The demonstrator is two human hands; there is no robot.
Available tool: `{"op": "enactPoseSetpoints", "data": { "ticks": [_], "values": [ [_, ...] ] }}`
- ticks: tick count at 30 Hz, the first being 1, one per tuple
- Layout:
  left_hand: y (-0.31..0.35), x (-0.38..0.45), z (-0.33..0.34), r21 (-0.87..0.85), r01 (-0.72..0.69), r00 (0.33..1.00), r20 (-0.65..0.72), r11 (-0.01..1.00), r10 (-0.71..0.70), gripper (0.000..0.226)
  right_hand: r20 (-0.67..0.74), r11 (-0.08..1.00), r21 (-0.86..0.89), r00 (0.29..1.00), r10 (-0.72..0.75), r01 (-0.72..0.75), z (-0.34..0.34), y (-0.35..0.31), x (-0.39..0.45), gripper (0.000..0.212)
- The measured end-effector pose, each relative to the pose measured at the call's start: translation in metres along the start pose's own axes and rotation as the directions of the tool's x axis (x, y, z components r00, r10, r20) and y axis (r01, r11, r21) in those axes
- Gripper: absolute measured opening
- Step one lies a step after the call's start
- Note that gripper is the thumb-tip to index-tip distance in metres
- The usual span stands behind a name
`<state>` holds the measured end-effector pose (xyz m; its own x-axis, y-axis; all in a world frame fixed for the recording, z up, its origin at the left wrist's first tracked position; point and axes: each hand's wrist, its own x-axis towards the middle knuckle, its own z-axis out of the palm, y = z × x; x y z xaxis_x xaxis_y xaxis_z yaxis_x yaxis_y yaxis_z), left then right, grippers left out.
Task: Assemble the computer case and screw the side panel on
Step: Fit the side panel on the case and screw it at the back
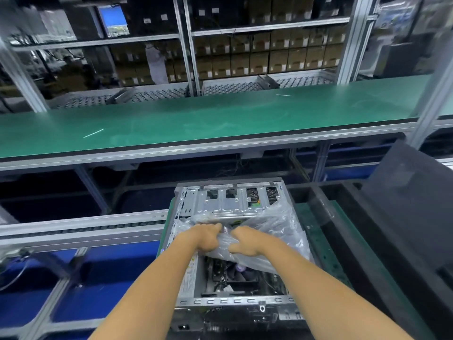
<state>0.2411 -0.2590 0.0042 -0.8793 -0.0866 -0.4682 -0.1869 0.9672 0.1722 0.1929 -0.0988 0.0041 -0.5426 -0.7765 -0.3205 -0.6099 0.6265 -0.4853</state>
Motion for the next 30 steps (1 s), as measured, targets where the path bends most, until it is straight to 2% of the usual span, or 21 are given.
{"op": "enactPoseSetpoints", "data": {
  "ticks": [5,8,14,18,22,25,27,30],
  "values": [
    [-0.008,0.008,0.005,-0.186,0.016,0.999,0.051,0.982,-0.007,0.049,-0.04,0.999,0.052,0.999,-0.011,0.013,0.004,0.003,0.004,0.03],
    [-0.008,0.008,0.006,-0.188,0.016,0.999,0.035,0.982,-0.009,0.05,-0.066,0.992,0.121,0.998,-0.015,0.023,0.007,0.006,0.006,0.027],
    [-0.006,0.009,0.005,-0.123,0.062,0.998,0.025,0.99,-0.06,0.043,-0.163,0.947,0.319,0.987,0.015,0.038,0.016,0.016,0.0,0.036],
    [-0.005,0.008,0.007,-0.115,0.066,0.998,0.021,0.991,-0.064,0.045,-0.192,0.985,0.154,0.98,-0.046,0.077,0.014,0.014,-0.007,0.05],
    [-0.007,0.01,0.011,-0.126,0.062,0.998,-0.015,0.99,-0.065,0.045,-0.318,0.982,-0.148,0.934,-0.16,0.117,0.0,0.019,-0.023,0.036],
    [-0.008,0.012,0.012,-0.134,0.058,0.996,-0.053,0.989,-0.066,0.048,-0.403,0.945,-0.326,0.901,-0.161,0.024,0.001,0.03,-0.033,0.035],
    [-0.009,0.012,0.012,-0.145,0.056,0.995,-0.071,0.988,-0.066,0.049,-0.447,0.941,-0.334,0.888,-0.104,-0.058,0.007,0.033,-0.037,0.041],
    [-0.009,0.011,0.012,-0.204,0.057,0.995,-0.072,0.977,-0.073,0.05,-0.437,0.945,-0.301,0.899,-0.02,-0.125,0.011,0.027,-0.036,0.044]
  ]
}}
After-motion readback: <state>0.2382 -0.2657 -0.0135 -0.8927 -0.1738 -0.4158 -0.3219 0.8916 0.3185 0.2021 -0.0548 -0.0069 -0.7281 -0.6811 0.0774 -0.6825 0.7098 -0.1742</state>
